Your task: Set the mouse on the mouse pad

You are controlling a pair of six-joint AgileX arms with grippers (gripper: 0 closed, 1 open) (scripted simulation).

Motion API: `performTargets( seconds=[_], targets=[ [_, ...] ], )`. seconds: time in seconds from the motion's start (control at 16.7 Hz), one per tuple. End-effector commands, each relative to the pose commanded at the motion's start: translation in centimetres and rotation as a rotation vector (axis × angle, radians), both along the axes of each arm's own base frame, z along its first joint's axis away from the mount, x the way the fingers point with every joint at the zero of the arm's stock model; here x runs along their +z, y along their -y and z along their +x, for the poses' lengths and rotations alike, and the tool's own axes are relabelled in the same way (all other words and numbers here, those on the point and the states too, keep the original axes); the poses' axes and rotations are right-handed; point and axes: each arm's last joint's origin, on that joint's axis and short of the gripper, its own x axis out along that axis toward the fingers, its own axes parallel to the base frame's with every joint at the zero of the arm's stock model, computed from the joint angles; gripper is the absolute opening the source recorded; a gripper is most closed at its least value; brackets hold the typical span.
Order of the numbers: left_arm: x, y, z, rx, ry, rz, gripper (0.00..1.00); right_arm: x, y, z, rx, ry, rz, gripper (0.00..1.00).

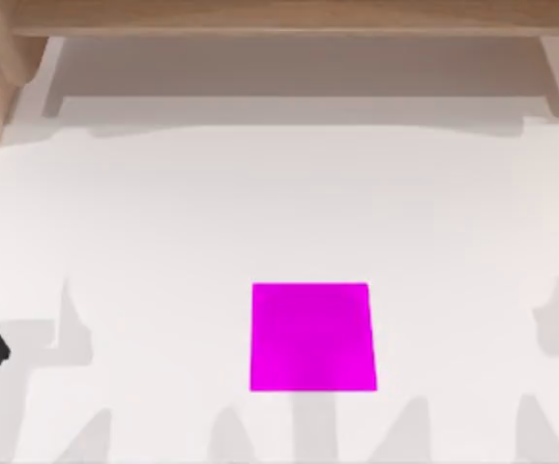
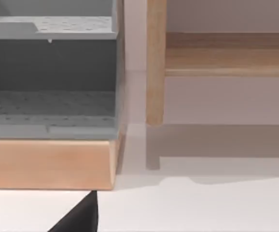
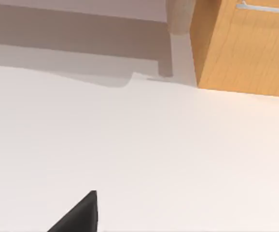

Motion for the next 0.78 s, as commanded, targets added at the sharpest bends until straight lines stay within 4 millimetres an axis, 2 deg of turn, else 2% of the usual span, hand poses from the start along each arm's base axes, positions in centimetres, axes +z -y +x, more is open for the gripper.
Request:
performTargets(
  seconds=[0.12, 0.3, 0.54, 0.78],
  targets=[
    [0.0, 0.0, 0.0, 0.0, 0.0, 0.0, 1.0, 1.1, 0.1, 1.9, 0.01, -0.189, -0.037, 1.0],
    [0.0, 0.0, 0.0, 0.0, 0.0, 0.0, 1.0, 1.7, 0.4, 5.6, 0.045, -0.504, -0.082, 1.0],
    [0.0, 0.0, 0.0, 0.0, 0.0, 0.0, 1.0, 1.5, 0.8, 10.6, 0.114, -0.85, -0.119, 1.0],
    [0.0, 0.0, 0.0, 0.0, 0.0, 0.0, 1.0, 0.3, 1.4, 14.9, 0.177, -1.097, -0.129, 1.0]
  ],
)
